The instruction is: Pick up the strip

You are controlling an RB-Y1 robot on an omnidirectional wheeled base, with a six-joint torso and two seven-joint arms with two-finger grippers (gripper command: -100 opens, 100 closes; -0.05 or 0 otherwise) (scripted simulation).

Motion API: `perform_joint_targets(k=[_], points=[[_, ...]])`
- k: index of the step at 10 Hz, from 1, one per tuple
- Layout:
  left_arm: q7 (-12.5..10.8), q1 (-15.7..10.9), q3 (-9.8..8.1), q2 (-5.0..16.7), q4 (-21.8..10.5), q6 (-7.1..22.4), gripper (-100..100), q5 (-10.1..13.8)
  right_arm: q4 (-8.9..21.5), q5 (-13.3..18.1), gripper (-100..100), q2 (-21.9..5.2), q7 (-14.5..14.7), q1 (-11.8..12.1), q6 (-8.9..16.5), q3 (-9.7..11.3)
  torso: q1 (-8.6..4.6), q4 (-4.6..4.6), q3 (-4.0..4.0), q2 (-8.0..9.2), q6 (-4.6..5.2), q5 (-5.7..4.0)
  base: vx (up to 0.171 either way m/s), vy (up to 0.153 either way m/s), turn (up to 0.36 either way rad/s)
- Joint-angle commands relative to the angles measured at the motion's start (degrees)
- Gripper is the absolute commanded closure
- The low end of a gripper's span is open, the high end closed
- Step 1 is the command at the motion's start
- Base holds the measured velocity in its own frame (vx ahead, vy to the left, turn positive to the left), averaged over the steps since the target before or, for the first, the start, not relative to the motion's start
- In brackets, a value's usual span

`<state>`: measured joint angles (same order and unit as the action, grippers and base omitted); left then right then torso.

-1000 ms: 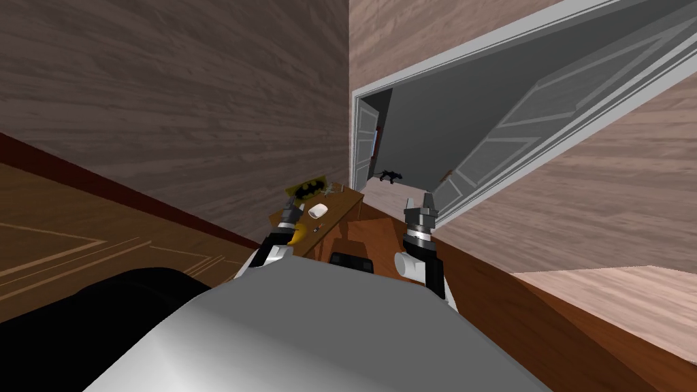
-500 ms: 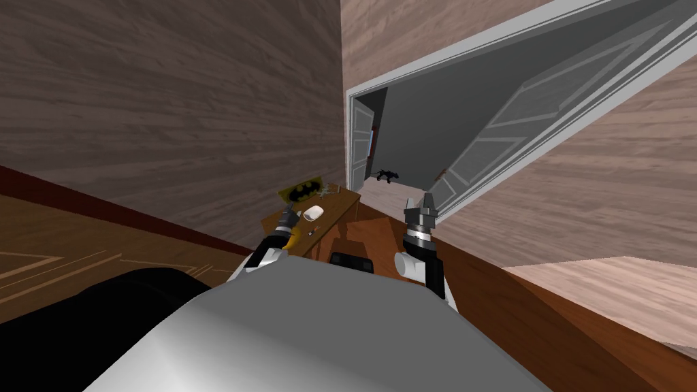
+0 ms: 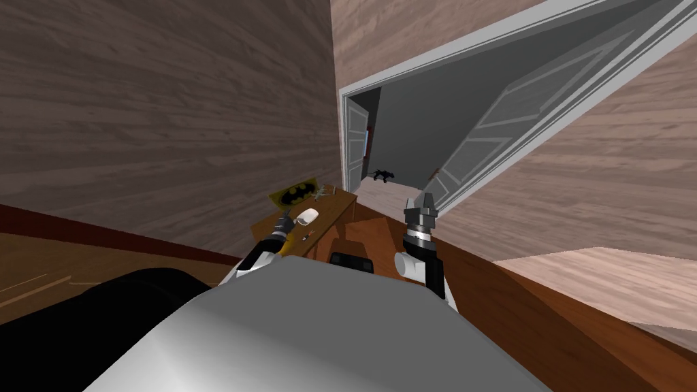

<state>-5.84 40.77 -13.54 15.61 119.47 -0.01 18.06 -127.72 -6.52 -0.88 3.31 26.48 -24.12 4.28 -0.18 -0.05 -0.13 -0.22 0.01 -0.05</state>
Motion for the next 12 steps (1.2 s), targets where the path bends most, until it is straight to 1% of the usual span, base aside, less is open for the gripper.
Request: perform_joint_targets(k=[1,2,3,4,6,7,9,11,12], points=[[-0.98,2.20,-0.96,1.00,-2.86,2.86,-100,2.34,0.00,0.00,0,0.00,0.00,0.00,0.00,0.00,0.00,0.00,0.00,0.00,0.00,0.00,0.123,-0.045,-0.154],[-0.98,2.20,-0.96,1.00,-3.27,2.93,-100,2.34,0.00,0.00,0,0.00,0.00,0.01,0.00,0.00,0.00,-0.03,-0.08,-0.15,0.00,0.00,0.098,-0.032,-0.073],[-1.63,3.31,-1.61,1.67,-4.77,5.10,-100,4.03,0.00,0.00,0,0.00,0.00,0.01,0.00,0.00,0.03,-0.03,-0.07,-0.11,-0.02,0.00,0.086,-0.033,-0.111],[-1.63,3.31,-1.61,1.67,-5.29,5.10,-100,4.03,0.00,0.00,0,0.00,0.00,0.00,0.00,0.00,0.04,-0.02,-0.05,-0.08,-0.01,0.01,0.061,-0.024,-0.057],[-2.94,5.44,-2.49,3.05,-9.06,9.17,-100,7.41,0.00,0.00,0,0.00,0.00,0.00,0.00,0.00,0.03,-0.01,-0.01,-0.03,-0.01,0.01,0.106,-0.034,-0.163],[-2.94,5.44,-2.49,3.05,-9.50,9.35,-100,7.63,0.00,0.00,0,0.00,0.00,0.01,0.00,0.00,0.07,-0.04,-0.10,-0.17,0.00,0.01,0.095,-0.013,-0.053],[-4.27,7.43,-2.80,4.48,-13.37,12.83,-100,11.30,0.00,0.00,0,0.00,0.00,0.00,0.00,0.00,0.05,-0.02,-0.04,-0.06,-0.01,0.01,0.102,-0.025,-0.150],[-4.27,7.43,-2.80,4.48,-13.83,13.41,-100,11.50,0.00,0.00,0,0.00,0.00,0.01,0.00,-0.01,0.07,-0.03,-0.07,-0.11,-0.04,0.01,0.073,-0.006,-0.020],[-4.93,8.38,-2.75,5.20,-16.01,15.34,-100,13.54,0.00,0.00,0,0.00,0.00,0.01,0.00,-0.01,0.11,0.00,0.01,0.05,-0.03,0.02,0.058,0.000,-0.121]])
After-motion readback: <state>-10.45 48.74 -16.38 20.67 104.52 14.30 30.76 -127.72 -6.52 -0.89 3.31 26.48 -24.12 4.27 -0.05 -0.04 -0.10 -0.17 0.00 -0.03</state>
